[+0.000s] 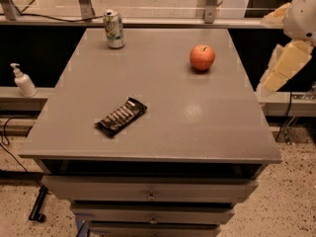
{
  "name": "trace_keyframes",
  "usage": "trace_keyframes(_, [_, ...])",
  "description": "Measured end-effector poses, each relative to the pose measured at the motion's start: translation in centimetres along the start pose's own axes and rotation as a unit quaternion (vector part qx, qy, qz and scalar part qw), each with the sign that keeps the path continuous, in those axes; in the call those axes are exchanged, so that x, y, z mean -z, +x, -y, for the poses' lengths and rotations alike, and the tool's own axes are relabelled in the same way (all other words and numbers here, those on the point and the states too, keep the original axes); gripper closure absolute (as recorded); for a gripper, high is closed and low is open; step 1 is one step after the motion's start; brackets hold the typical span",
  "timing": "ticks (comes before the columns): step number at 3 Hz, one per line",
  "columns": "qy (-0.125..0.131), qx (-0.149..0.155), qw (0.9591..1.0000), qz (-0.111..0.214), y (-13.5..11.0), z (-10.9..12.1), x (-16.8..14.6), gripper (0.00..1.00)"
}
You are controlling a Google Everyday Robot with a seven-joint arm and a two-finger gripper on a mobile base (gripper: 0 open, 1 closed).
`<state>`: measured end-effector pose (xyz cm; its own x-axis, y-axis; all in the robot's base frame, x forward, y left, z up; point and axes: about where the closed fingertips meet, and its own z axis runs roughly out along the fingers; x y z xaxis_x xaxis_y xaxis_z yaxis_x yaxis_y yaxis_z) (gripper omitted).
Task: Move apple near 7up can
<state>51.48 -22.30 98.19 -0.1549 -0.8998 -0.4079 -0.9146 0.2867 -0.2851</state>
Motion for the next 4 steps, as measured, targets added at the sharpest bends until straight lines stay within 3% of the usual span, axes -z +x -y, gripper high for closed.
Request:
trace_keyframes(1, [0.018, -0.013, 0.9991, 0.036, -0.8, 3.2, -1.9, 0.0])
trace_keyframes(2, [0.018, -0.013, 0.9991, 0.036, -0.8, 3.2, -1.9, 0.0])
trace_keyframes(3, [0.016, -0.032, 0.997, 0.069, -1.4, 3.9, -3.0, 0.0])
trace_keyframes(4, [0.012, -0.079, 0.9898, 0.118, -2.6, 5.6, -6.7, 0.0])
